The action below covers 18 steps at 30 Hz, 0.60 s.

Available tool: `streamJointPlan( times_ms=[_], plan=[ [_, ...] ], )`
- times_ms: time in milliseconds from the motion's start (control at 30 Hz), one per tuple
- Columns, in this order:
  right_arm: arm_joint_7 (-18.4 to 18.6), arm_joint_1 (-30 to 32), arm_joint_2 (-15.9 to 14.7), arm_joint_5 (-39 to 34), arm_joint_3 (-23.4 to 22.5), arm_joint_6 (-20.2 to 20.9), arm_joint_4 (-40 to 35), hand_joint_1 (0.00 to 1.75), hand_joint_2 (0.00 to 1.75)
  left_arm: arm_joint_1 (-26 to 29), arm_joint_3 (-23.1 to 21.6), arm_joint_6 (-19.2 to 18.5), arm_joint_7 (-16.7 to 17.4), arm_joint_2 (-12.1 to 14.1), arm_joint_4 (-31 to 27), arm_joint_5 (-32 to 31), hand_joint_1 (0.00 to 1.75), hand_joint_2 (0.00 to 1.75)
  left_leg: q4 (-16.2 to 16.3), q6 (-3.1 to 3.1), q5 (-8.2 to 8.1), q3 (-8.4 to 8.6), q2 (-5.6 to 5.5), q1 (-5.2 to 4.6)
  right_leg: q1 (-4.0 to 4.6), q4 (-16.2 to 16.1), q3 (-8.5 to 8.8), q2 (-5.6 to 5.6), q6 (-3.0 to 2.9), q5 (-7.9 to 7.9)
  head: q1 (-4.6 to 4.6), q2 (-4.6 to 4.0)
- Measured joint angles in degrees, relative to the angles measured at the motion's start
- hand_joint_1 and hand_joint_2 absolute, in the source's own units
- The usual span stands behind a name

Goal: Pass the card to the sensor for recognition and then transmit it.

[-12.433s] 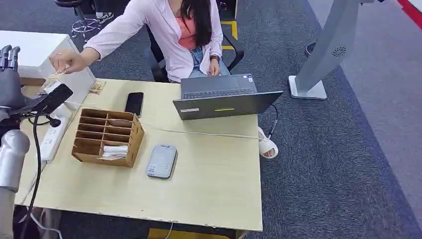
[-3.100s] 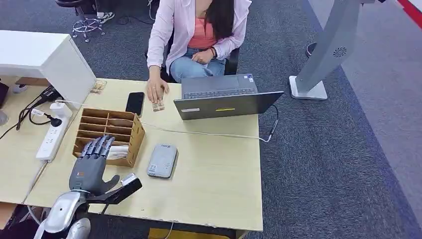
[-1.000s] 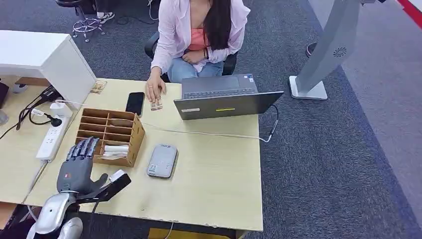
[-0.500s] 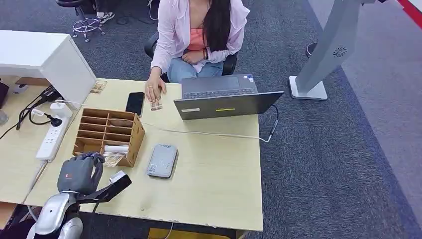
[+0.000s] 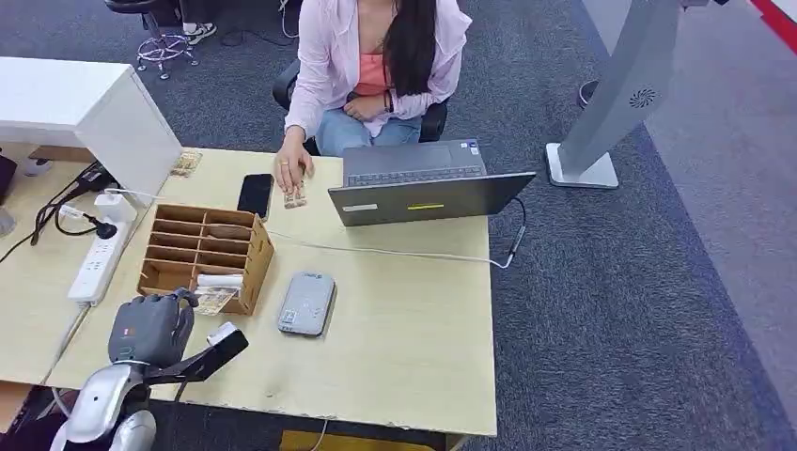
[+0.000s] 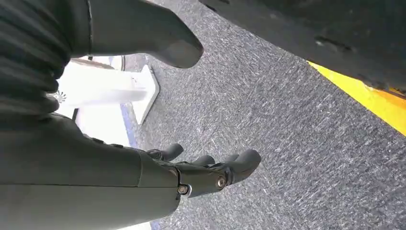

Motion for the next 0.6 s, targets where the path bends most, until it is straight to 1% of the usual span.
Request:
streamJointPlan(
  times_ms=[200, 267, 333, 400, 467, 600],
  plan=[
    [0.00, -0.01, -0.02, -0.63, 0.02, -0.46, 0.00, 0.00, 1.75, 0.02, 0.06, 0.45, -0.22, 0.26, 0.00, 0.13, 1.75, 1.75, 0.00, 0.00, 0.00, 0.00, 0.00, 0.00, 0.00, 0.00, 0.00, 0.00, 0.00, 0.00, 0.00, 0.00],
    [-0.15, -0.02, 0.00, -0.85, 0.04, -0.48, 0.00, 0.00, 1.75, 0.07, 0.11, 2.04, -0.94, 0.28, 0.00, 0.04, 1.75, 1.75, 0.00, 0.00, 0.00, 0.00, 0.00, 0.00, 0.00, 0.00, 0.00, 0.00, 0.00, 0.00, 0.00, 0.00],
    [-0.24, -0.03, 0.00, -1.20, 0.15, -0.39, 0.00, 0.00, 1.75, 0.39, 0.28, 4.50, -2.07, 0.24, -0.26, -0.11, 1.75, 1.75, 0.00, 0.00, 0.00, 0.00, 0.00, 0.00, 0.00, 0.00, 0.00, 0.00, 0.00, 0.00, 0.00, 0.00],
    [-0.33, -0.02, 0.00, -1.40, 0.35, -0.33, 0.00, 0.00, 1.75, 1.19, 0.42, 6.69, -3.02, 0.22, -1.86, -0.26, 1.75, 1.75, 0.00, 0.00, 0.00, 0.00, 0.01, 0.00, 0.00, 0.00, 0.00, 0.01, 0.00, 0.00, 0.00, 0.00],
    [-0.35, -0.05, 0.00, -1.60, 0.52, -0.37, 0.00, 0.00, 1.75, 1.46, 0.46, 7.34, -3.19, 0.15, -3.06, -0.26, 1.75, 1.75, 0.00, 0.00, 0.00, -0.01, -0.02, 0.00, 0.00, 0.00, 0.00, -0.02, 0.00, 0.00, 0.02, 0.00],
    [-0.37, -0.07, 0.00, -1.68, 0.63, -0.33, 0.00, 0.00, 1.75, 2.00, 0.50, 7.39, -3.17, 0.09, -4.33, -0.33, 1.75, 1.75, 0.00, 0.00, 0.00, 0.00, 0.00, 0.00, 0.00, 0.00, 0.00, -0.01, 0.00, 0.00, 0.00, 0.00]
  ],
)
